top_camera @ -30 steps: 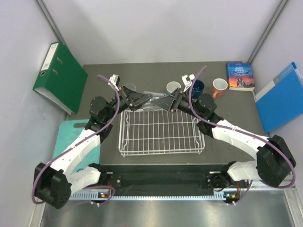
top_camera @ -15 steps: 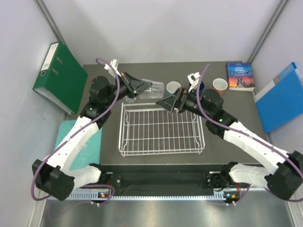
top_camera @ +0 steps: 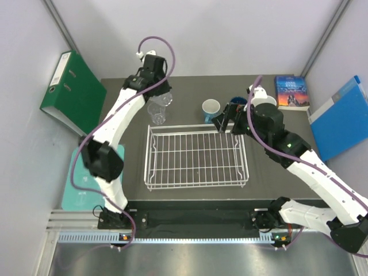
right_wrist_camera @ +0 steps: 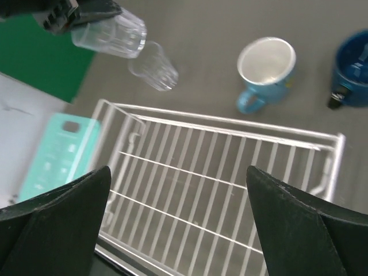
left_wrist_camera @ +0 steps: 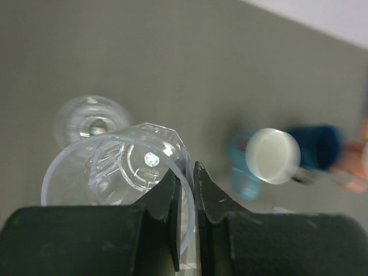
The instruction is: Unload the cups from the dish rack
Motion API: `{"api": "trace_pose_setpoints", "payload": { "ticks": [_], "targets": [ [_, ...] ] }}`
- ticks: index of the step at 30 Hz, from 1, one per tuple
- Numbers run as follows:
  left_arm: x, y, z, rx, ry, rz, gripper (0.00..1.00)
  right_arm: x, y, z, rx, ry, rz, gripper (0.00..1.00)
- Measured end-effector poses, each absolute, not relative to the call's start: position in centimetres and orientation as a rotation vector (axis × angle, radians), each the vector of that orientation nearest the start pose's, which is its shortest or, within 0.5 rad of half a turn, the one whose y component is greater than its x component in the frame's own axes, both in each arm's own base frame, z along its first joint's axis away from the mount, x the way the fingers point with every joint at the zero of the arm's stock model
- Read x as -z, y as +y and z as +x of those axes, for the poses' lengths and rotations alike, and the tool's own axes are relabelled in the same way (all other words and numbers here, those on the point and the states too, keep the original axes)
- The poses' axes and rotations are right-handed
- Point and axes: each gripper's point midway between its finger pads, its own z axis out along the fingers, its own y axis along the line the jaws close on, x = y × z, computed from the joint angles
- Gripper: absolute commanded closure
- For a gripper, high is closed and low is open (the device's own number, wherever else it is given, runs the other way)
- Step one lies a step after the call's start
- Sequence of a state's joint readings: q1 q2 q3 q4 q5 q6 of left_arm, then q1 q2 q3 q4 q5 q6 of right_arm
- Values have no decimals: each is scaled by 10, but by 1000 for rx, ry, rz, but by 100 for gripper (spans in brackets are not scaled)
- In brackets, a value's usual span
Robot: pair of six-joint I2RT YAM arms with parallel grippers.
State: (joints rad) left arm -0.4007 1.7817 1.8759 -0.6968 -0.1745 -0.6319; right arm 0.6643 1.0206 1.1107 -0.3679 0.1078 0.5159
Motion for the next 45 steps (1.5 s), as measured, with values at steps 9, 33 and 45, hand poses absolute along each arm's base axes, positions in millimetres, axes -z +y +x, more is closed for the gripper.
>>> {"api": "trace_pose_setpoints", "payload": {
  "ticks": [9,33,45],
  "targets": [
    [-203,-152,509,-129,2341,-212,100,-289,190,270,-523,2003,-100,0],
    [-153,-153,524,-162,2407,-168,100,-273,178,270,-391,2047,-199,0],
    [-138,-156,528,-148,2417,-170,21,-270,178,271,-380,2055,-211,0]
  ]
}}
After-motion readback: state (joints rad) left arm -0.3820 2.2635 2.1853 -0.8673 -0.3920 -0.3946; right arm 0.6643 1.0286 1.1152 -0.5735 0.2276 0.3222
